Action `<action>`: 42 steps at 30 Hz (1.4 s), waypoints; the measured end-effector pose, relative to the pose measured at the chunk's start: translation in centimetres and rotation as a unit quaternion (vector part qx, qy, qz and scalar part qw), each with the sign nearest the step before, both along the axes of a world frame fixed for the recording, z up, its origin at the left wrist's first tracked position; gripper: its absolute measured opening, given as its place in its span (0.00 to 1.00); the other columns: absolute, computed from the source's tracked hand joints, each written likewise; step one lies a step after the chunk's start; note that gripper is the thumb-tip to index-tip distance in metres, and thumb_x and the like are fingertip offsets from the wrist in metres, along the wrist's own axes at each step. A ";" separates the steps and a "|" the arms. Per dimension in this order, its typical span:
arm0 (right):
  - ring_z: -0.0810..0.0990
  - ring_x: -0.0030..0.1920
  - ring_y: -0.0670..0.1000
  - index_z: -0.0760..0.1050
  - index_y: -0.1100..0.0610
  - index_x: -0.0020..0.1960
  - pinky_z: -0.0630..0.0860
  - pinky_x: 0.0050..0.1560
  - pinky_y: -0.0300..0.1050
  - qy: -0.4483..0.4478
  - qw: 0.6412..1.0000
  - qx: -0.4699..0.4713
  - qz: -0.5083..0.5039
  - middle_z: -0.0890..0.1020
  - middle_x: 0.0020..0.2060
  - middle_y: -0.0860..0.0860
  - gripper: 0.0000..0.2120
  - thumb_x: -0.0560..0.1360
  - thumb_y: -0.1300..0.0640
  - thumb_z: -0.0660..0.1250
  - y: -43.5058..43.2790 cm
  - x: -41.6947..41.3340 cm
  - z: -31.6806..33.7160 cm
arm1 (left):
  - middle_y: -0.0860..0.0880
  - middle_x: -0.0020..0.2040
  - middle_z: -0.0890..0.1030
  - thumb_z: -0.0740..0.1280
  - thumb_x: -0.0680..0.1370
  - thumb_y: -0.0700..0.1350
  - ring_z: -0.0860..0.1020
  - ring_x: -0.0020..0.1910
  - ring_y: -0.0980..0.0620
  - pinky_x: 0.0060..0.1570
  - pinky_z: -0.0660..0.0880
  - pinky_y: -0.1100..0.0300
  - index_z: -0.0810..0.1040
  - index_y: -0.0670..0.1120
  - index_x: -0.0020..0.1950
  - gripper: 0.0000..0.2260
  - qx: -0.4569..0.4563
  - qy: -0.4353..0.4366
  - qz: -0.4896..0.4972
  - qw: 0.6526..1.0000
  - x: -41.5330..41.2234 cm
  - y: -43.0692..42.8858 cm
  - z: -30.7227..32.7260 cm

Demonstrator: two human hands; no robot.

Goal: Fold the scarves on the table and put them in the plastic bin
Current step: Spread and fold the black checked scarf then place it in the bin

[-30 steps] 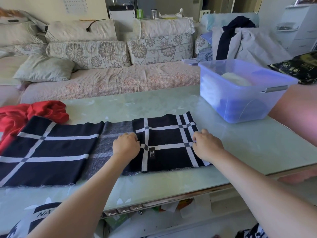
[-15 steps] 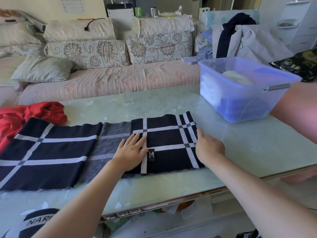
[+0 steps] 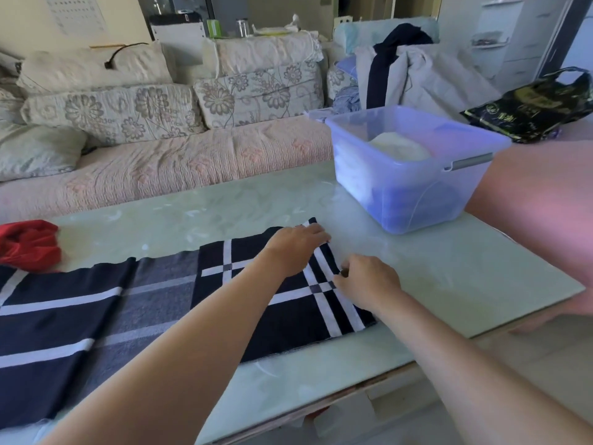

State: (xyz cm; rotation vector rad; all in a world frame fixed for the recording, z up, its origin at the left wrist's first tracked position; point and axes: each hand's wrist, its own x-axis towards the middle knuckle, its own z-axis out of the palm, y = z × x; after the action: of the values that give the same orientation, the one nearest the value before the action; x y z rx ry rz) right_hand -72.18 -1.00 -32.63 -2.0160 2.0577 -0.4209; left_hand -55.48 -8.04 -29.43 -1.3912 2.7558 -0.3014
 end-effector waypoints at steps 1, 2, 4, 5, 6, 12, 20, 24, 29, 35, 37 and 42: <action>0.72 0.34 0.51 0.66 0.52 0.34 0.62 0.30 0.43 -0.012 1.000 0.006 0.006 0.74 0.32 0.46 0.12 0.75 0.50 0.63 -0.2 -0.1 0.3 | 0.55 0.76 0.62 0.58 0.76 0.30 0.75 0.63 0.48 0.46 0.70 0.57 0.59 0.55 0.77 0.33 0.010 -0.042 -0.013 0.999 -0.7 -0.8 0.1; 0.71 0.33 0.50 0.65 0.52 0.34 0.62 0.30 0.43 -0.023 1.000 0.011 0.013 0.73 0.31 0.46 0.13 0.74 0.50 0.63 -0.4 -0.2 0.5 | 0.55 0.76 0.61 0.58 0.75 0.30 0.76 0.61 0.48 0.42 0.69 0.58 0.57 0.56 0.78 0.35 0.014 -0.081 -0.027 0.996 -1.2 -1.6 0.2; 0.72 0.35 0.50 0.67 0.52 0.36 0.64 0.31 0.43 -0.050 0.998 0.016 0.027 0.75 0.33 0.47 0.11 0.75 0.51 0.63 -0.7 -0.4 0.8 | 0.54 0.72 0.66 0.59 0.75 0.31 0.78 0.52 0.47 0.35 0.66 0.58 0.56 0.56 0.78 0.36 0.013 -0.134 -0.045 0.990 -1.8 -3.0 0.1; 0.73 0.36 0.50 0.69 0.53 0.38 0.66 0.32 0.44 -0.067 0.997 0.015 0.032 0.76 0.34 0.47 0.10 0.75 0.51 0.63 -0.9 -0.3 1.0 | 0.53 0.69 0.69 0.60 0.75 0.31 0.78 0.46 0.47 0.32 0.65 0.58 0.57 0.56 0.77 0.35 0.014 -0.141 -0.048 0.989 -1.9 -3.5 0.1; 0.75 0.37 0.51 0.71 0.54 0.40 0.68 0.33 0.44 -0.086 0.996 0.018 0.034 0.77 0.35 0.47 0.08 0.76 0.51 0.63 -1.1 -0.1 1.1 | 0.52 0.67 0.70 0.60 0.75 0.32 0.75 0.42 0.48 0.32 0.65 0.57 0.60 0.55 0.76 0.33 0.018 -0.139 -0.048 0.989 -1.9 -4.0 0.2; 0.77 0.39 0.52 0.78 0.61 0.51 0.73 0.41 0.46 -0.203 0.971 0.110 0.055 0.79 0.39 0.52 0.12 0.73 0.53 0.69 -1.6 2.6 2.6 | 0.48 0.55 0.72 0.66 0.74 0.38 0.75 0.39 0.45 0.36 0.69 0.54 0.79 0.45 0.50 0.07 0.002 -0.042 -0.063 0.997 2.0 -5.1 1.2; 0.78 0.35 0.52 0.77 0.57 0.48 0.73 0.29 0.38 -0.342 0.906 0.212 0.131 0.79 0.39 0.53 0.05 0.76 0.56 0.70 0.0 13.3 6.2 | 0.44 0.42 0.79 0.67 0.69 0.29 0.72 0.37 0.48 0.35 0.65 0.57 0.79 0.40 0.44 0.08 -0.022 0.138 -0.020 0.990 15.5 -2.3 3.7; 0.82 0.41 0.55 0.78 0.57 0.49 0.76 0.37 0.43 -0.393 0.877 0.232 0.150 0.82 0.42 0.55 0.04 0.77 0.57 0.69 0.8 20.6 6.2 | 0.42 0.43 0.80 0.65 0.70 0.28 0.77 0.40 0.43 0.36 0.67 0.57 0.81 0.39 0.46 0.10 -0.039 0.133 0.049 0.989 23.4 -0.4 3.9; 0.78 0.38 0.54 0.76 0.55 0.45 0.77 0.35 0.45 -0.396 0.869 0.248 0.164 0.78 0.39 0.55 0.01 0.75 0.60 0.67 2.1 28.8 4.4 | 0.45 0.49 0.82 0.65 0.68 0.30 0.80 0.48 0.42 0.45 0.75 0.54 0.84 0.44 0.50 0.16 0.000 0.116 0.154 0.981 31.9 1.0 1.4; 0.84 0.38 0.57 0.75 0.58 0.47 0.84 0.36 0.52 -0.444 0.804 0.360 0.164 0.77 0.39 0.55 0.03 0.78 0.60 0.63 3.1 33.6 2.8 | 0.54 0.77 0.62 0.63 0.78 0.38 0.61 0.75 0.50 0.69 0.65 0.50 0.66 0.59 0.75 0.28 0.045 0.039 0.216 0.974 37.2 4.0 -3.5; 0.85 0.41 0.55 0.77 0.54 0.50 0.82 0.35 0.48 -0.407 0.837 0.305 0.200 0.80 0.43 0.53 0.07 0.79 0.60 0.60 3.0 33.7 2.9 | 0.54 0.77 0.63 0.59 0.77 0.38 0.61 0.75 0.50 0.70 0.63 0.49 0.64 0.61 0.75 0.29 0.035 0.078 0.258 0.962 37.5 4.8 -3.5; 0.72 0.65 0.52 0.75 0.46 0.65 0.70 0.64 0.52 -0.010 0.956 -0.038 0.290 0.76 0.64 0.46 0.15 0.80 0.52 0.60 2.9 32.6 0.4 | 0.53 0.78 0.59 0.57 0.81 0.52 0.58 0.77 0.49 0.73 0.60 0.46 0.60 0.57 0.78 0.24 0.077 0.190 0.281 0.937 36.2 8.9 -3.3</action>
State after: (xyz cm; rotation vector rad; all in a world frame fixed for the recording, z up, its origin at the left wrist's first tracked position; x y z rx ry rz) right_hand -39.58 1.89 -32.20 -2.5078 1.3507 -0.3976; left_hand -19.23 0.86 -32.73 -2.2896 2.3914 0.2283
